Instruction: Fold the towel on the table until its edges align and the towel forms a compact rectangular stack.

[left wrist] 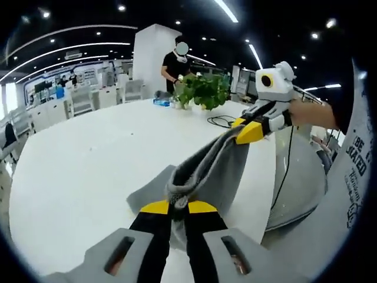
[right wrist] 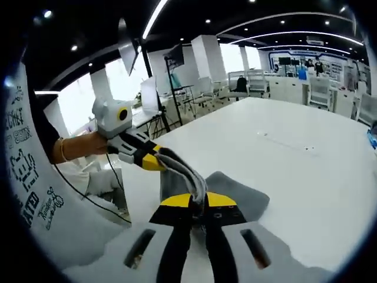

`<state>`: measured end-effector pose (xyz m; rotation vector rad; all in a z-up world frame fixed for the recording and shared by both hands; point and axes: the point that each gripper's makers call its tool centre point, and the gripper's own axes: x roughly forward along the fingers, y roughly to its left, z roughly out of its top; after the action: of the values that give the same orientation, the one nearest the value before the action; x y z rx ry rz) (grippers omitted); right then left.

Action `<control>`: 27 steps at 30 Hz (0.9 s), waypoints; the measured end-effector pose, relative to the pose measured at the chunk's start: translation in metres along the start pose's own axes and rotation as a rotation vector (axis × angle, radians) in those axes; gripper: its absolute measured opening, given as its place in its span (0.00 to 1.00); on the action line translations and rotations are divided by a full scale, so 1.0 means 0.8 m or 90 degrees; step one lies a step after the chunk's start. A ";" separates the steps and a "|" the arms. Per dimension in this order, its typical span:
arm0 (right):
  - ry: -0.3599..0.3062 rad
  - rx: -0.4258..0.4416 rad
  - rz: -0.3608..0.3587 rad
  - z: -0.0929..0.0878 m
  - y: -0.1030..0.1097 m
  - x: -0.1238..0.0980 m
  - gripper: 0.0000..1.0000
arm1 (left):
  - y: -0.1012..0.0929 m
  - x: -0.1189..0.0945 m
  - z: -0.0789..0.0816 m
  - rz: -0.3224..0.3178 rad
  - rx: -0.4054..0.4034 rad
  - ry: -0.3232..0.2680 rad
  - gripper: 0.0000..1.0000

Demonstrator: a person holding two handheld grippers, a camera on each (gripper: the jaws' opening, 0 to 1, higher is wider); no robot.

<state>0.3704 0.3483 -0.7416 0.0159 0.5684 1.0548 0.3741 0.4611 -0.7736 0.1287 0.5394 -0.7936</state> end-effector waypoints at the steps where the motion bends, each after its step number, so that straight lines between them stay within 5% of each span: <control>1: 0.002 -0.001 -0.002 0.001 -0.004 0.002 0.06 | 0.004 0.004 0.000 0.003 -0.004 0.000 0.08; 13: 0.027 0.013 -0.057 -0.006 -0.067 0.042 0.06 | 0.032 0.045 -0.009 0.044 -0.033 0.014 0.08; 27: 0.094 0.011 -0.078 -0.038 -0.117 0.092 0.05 | 0.061 0.086 -0.058 0.064 -0.099 0.068 0.08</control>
<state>0.4601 0.3536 -0.8252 -0.0817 0.7030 0.9373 0.4292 0.4653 -0.8530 0.0541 0.6880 -0.6468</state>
